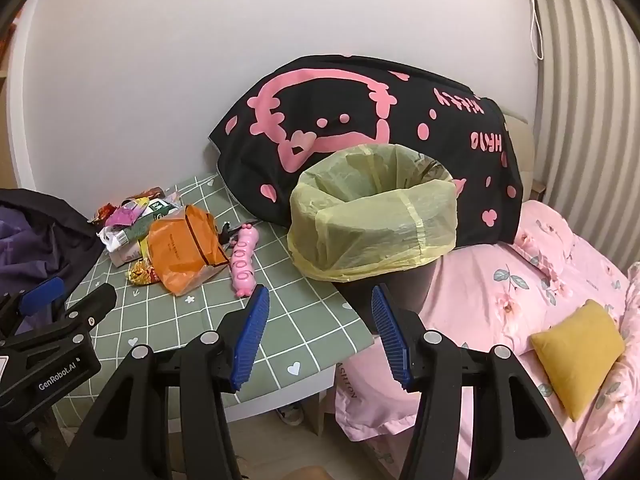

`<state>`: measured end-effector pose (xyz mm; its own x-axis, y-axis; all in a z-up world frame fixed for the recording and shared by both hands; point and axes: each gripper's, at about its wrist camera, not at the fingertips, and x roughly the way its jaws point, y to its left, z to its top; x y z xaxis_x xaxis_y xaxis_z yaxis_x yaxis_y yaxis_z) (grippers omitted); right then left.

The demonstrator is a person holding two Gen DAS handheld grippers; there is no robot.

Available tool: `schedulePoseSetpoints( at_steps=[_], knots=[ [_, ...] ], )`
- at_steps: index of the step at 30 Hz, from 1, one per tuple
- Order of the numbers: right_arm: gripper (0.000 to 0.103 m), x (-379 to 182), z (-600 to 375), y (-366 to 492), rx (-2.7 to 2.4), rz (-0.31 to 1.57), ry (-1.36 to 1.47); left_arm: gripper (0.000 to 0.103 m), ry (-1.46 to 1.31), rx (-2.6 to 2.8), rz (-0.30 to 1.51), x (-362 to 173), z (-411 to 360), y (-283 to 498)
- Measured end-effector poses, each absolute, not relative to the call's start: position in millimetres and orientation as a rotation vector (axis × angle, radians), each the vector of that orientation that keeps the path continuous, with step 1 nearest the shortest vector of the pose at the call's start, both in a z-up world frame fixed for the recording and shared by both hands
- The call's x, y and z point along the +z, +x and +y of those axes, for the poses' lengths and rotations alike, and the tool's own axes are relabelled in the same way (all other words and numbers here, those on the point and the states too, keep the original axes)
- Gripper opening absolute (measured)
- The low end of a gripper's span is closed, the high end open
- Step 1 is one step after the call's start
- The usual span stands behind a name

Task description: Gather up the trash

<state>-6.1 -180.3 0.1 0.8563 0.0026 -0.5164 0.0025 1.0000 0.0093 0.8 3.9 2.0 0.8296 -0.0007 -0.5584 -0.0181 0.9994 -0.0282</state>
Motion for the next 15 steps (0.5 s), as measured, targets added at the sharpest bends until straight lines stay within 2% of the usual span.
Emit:
schedulePoseSetpoints(
  at_steps=[15],
  knots=[
    [0.051,-1.8,-180.1,-6.6,0.004,0.549,0.006,0.077,-0.028,0.002,0.595,2.6,1.8,-0.8]
  ],
)
